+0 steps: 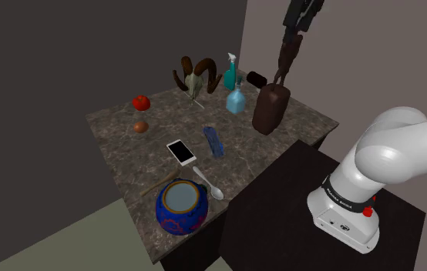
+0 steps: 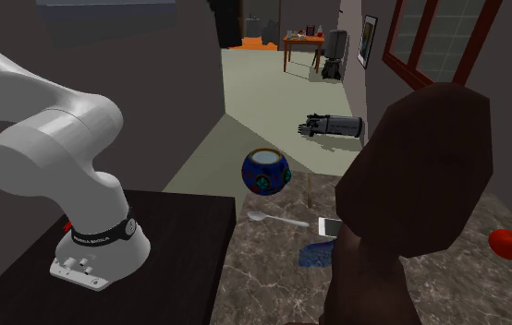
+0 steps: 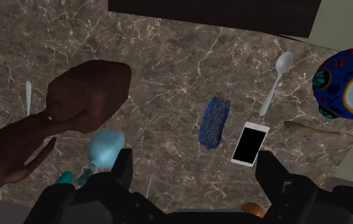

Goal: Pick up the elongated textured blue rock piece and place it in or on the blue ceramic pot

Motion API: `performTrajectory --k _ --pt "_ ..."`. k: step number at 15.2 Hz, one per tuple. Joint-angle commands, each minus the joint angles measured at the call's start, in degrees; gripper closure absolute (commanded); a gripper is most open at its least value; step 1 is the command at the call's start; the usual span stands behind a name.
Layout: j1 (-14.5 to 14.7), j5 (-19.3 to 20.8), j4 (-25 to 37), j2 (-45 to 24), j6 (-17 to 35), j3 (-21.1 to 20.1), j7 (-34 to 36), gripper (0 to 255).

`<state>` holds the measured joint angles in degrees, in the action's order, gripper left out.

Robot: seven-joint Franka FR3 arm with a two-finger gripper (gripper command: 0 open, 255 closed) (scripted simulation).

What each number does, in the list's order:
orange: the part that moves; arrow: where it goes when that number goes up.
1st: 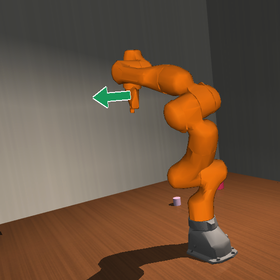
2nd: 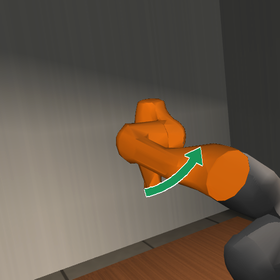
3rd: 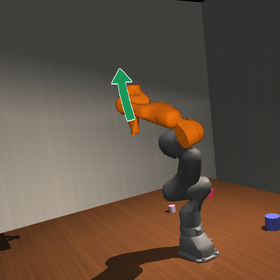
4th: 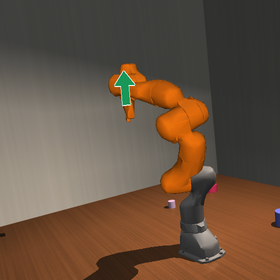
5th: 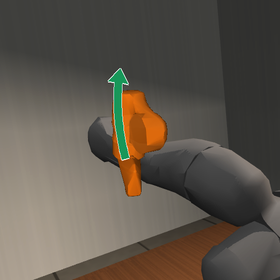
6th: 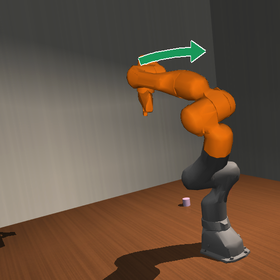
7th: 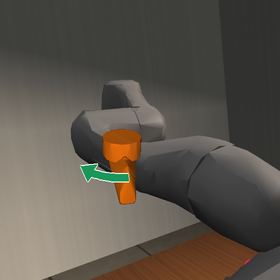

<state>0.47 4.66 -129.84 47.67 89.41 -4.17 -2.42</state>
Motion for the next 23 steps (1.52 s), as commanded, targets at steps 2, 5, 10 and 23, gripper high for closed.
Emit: performTrajectory --k 2,5,10,23 --pt "-0.04 -0.25 -2.17 0.33 2.09 -0.14 0.71 0" --pt "-0.15 -0.99 -8.27 0.75 8.52 -0.64 2.82 0" --pt "-0.38 -2.12 -17.01 -0.6 19.89 -1.74 6.34 0" --pt "-2.75 -2.95 -29.41 -19.51 54.72 -6.8 16.78 0"
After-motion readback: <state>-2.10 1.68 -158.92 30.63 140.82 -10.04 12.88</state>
